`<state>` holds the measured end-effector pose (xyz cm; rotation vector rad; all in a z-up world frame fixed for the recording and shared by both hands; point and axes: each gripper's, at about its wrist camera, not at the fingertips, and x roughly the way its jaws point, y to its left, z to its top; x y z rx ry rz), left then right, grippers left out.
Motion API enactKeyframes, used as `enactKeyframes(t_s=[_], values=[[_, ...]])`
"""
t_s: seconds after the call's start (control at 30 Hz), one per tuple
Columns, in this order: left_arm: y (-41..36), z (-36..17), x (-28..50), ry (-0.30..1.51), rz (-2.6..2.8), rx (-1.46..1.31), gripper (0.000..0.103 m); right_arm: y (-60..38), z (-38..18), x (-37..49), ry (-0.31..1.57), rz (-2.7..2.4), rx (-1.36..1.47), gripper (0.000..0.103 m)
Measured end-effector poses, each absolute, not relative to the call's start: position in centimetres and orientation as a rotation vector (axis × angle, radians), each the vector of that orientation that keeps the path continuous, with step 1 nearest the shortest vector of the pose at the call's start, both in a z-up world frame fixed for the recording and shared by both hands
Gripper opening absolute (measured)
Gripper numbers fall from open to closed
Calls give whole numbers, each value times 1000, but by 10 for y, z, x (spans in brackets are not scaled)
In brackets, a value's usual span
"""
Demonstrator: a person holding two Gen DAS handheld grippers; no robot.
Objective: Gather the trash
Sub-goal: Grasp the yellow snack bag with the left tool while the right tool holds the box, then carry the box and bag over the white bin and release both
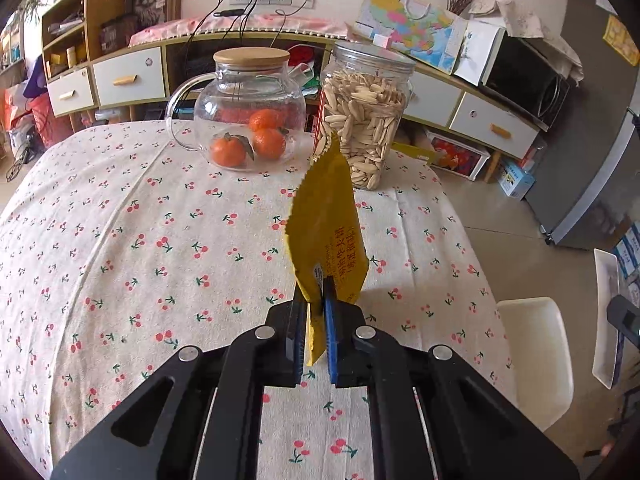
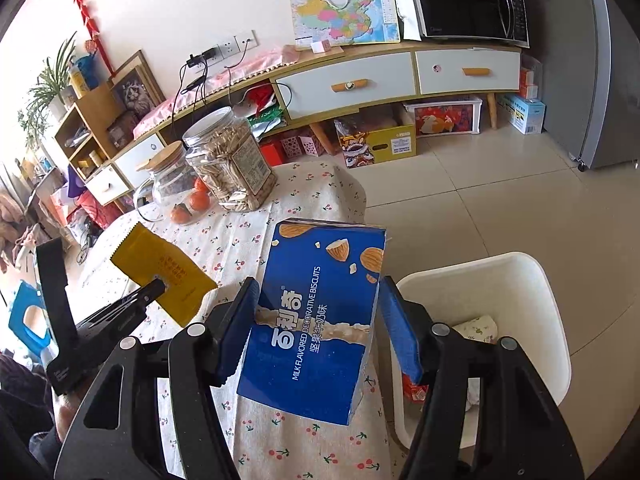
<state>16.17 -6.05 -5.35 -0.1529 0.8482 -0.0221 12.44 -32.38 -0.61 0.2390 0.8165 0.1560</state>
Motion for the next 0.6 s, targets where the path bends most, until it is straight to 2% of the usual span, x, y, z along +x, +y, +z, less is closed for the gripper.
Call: enactKeyframes(t_s=[0.23, 0.4, 0.43, 0.47, 0.5, 0.53, 0.6], values=[[-58, -38, 115, 804, -40, -97, 7, -322, -2, 110, 786, 157, 212, 58], [-63, -45, 110, 835, -78, -75, 9, -322, -5, 107, 795, 151, 210, 58], [-66, -46, 111, 838, -77, -63, 23, -323, -6, 106, 795, 148, 205, 58], [-69, -49, 115, 847, -85, -57, 56, -323, -6, 106, 794, 145, 199, 58], [-71, -51, 119, 853, -89, -52, 70, -323, -7, 105, 793, 140, 195, 58], [-75, -53, 123, 854, -84, -39, 80, -324, -8, 105, 792, 136, 193, 58], [-83, -57, 131, 857, -81, 2, 80, -328, -9, 105, 793, 129, 194, 58]])
